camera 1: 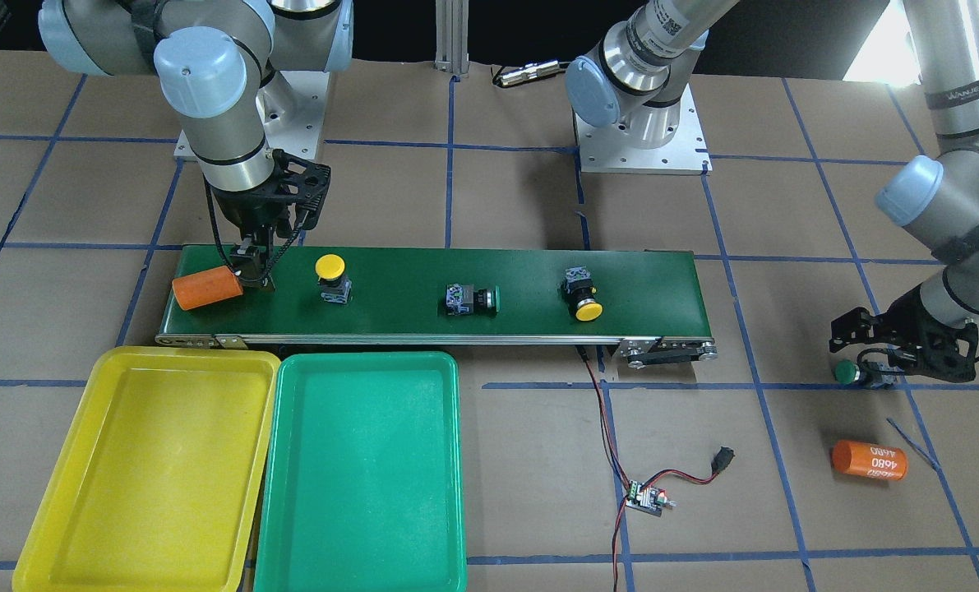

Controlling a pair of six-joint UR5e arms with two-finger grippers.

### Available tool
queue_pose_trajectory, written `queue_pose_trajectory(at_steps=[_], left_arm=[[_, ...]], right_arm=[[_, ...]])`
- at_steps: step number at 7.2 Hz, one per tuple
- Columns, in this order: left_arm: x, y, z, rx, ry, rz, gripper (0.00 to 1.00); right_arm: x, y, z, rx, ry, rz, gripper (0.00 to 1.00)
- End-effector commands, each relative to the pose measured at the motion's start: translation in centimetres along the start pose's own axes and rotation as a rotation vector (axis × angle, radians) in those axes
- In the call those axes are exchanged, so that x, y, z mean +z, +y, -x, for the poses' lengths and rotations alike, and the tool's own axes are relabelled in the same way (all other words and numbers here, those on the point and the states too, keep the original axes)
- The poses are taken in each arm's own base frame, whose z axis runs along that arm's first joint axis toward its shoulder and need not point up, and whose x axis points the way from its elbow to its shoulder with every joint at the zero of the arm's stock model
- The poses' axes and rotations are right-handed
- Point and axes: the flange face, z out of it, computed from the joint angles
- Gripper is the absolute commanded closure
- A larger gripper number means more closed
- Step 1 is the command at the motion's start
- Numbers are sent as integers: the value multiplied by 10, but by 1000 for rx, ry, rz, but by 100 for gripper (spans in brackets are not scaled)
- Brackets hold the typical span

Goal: Sort buttons by color to trays
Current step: 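Grasp another green button with the left gripper while the right gripper waits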

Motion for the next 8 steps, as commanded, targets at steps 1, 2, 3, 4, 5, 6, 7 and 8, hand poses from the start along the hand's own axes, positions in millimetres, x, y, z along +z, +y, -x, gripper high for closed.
queue_pose_trajectory(at_steps=[1, 2, 3, 4, 5, 6, 7, 8], left_arm=[[-1, -5, 6, 13, -22, -19, 0], [-7, -6, 10, 10, -36, -20, 0], [-10, -8, 12, 10, -44, -23, 0], [-10, -8, 13, 11, -43, -26, 0], [-9, -9, 13, 13, -41, -26, 0], [-7, -13, 18, 12, -40, -31, 0], [-7, -16, 23, 13, -43, -34, 0], [-3, -14, 22, 12, -35, -30, 0]], right_arm=[[0, 0, 1, 3, -3, 0, 0], [1, 0, 1, 3, -3, 0, 0], [1, 0, 1, 3, -3, 0, 0], [1, 0, 1, 3, -3, 0, 0], [1, 0, 1, 3, -5, 1, 0], [1, 0, 1, 0, -5, 1, 0], [1, 0, 1, 0, -5, 1, 0], [1, 0, 1, 0, -5, 1, 0]])
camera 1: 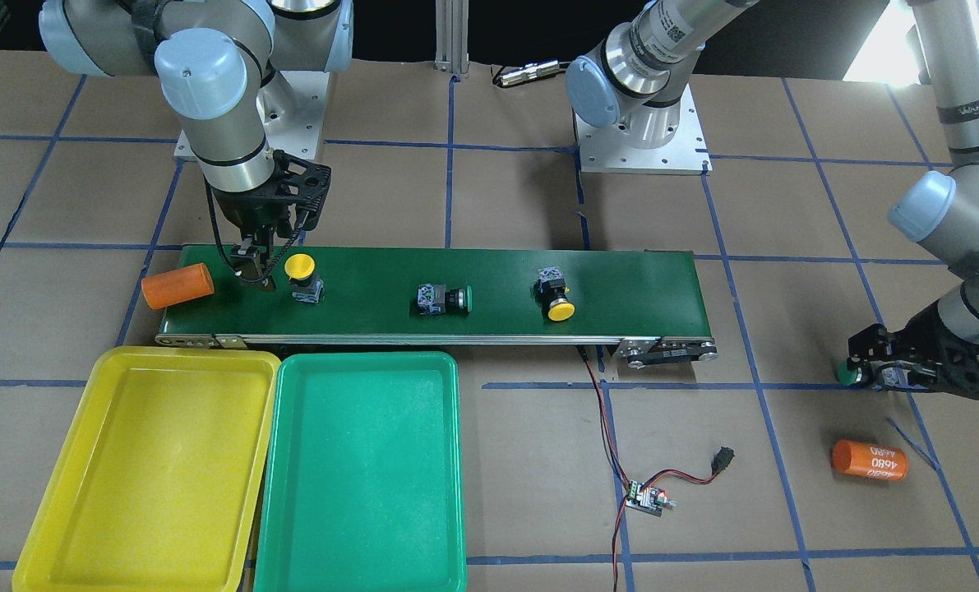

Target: Sort buttons by color to trays

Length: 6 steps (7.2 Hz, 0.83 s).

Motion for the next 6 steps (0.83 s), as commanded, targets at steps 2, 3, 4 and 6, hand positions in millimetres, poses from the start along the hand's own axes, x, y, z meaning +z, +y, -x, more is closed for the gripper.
queue_pose_trajectory(at_steps=[2, 3, 4, 6], left_arm=[[8, 2, -1, -16, 17, 6, 0], [9, 2, -2, -24, 21, 9, 0], [12, 2, -3, -25, 27, 13, 0], [16, 4, -1, -22, 25, 25, 49]], right_arm=[[0, 0, 0, -3, -2, -1, 14], [0, 0, 0, -3, 0, 0, 50], [-1, 0, -1, -3, 1, 0, 67], [-1, 0, -1, -6, 1, 0, 73]])
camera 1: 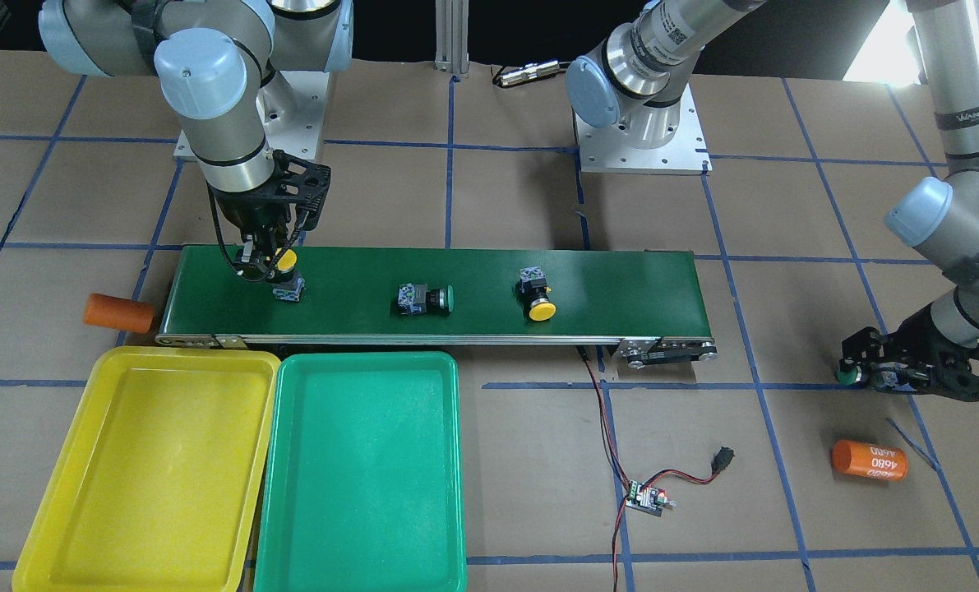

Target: Sort buttons by color to trays

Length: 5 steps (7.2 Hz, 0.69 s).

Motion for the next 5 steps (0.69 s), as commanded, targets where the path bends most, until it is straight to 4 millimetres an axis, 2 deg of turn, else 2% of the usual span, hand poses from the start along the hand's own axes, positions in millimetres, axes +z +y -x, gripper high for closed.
queue_pose_trajectory(at_steps=[1, 2, 3, 4, 5], left_arm=[[-7, 2, -1, 3, -14, 4, 70], [-18, 2, -9, 8, -5, 11, 77], [-39, 4, -25, -26, 33, 36, 79], [-65, 7, -46, -69, 60, 51, 79], [-85, 5, -80, -100, 68, 66, 80]], right_arm=[[-1, 0, -1, 0, 2, 0, 74], [-2, 0, -1, 0, 5, -2, 74], [-16, -1, -13, -2, 40, -5, 74], [-37, 1, -38, 2, 89, 0, 74], [-41, 11, -67, 29, 103, -4, 74]])
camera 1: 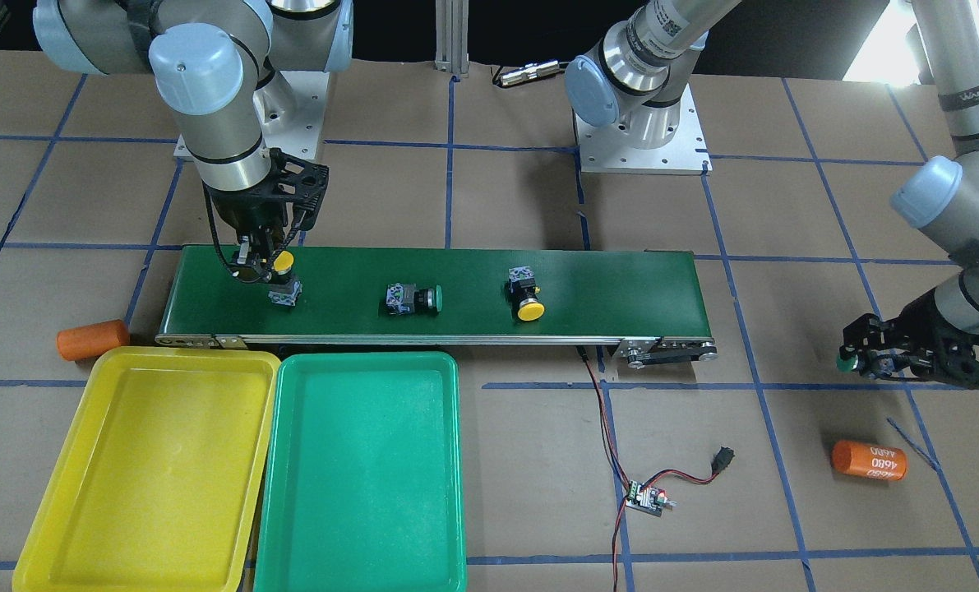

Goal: Sort buttons by color to trays
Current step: 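Lift the yellow button into the yellow tray while the left gripper places a green button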

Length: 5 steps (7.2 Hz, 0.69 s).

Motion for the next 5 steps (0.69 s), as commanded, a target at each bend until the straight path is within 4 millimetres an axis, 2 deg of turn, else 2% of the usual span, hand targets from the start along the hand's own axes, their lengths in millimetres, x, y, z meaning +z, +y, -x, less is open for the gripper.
queue_pose_trajectory(at_steps=[1, 2, 3, 4, 5], left_arm=[[-41, 7, -78, -77, 18, 25, 80], [-53, 16, -131, -146, 29, 35, 80], [-61, 17, -191, -185, 18, 21, 79], [-60, 15, -246, -216, 12, 20, 79], [-46, 15, -288, -277, 8, 44, 79]], right_arm=[[21, 27, -77, 37, 13, 8, 73], [43, 55, -136, 34, 48, 14, 72], [65, 74, -176, 35, 34, 18, 61], [68, 74, -181, 35, 33, 20, 26], [70, 74, -178, 35, 10, 18, 11]])
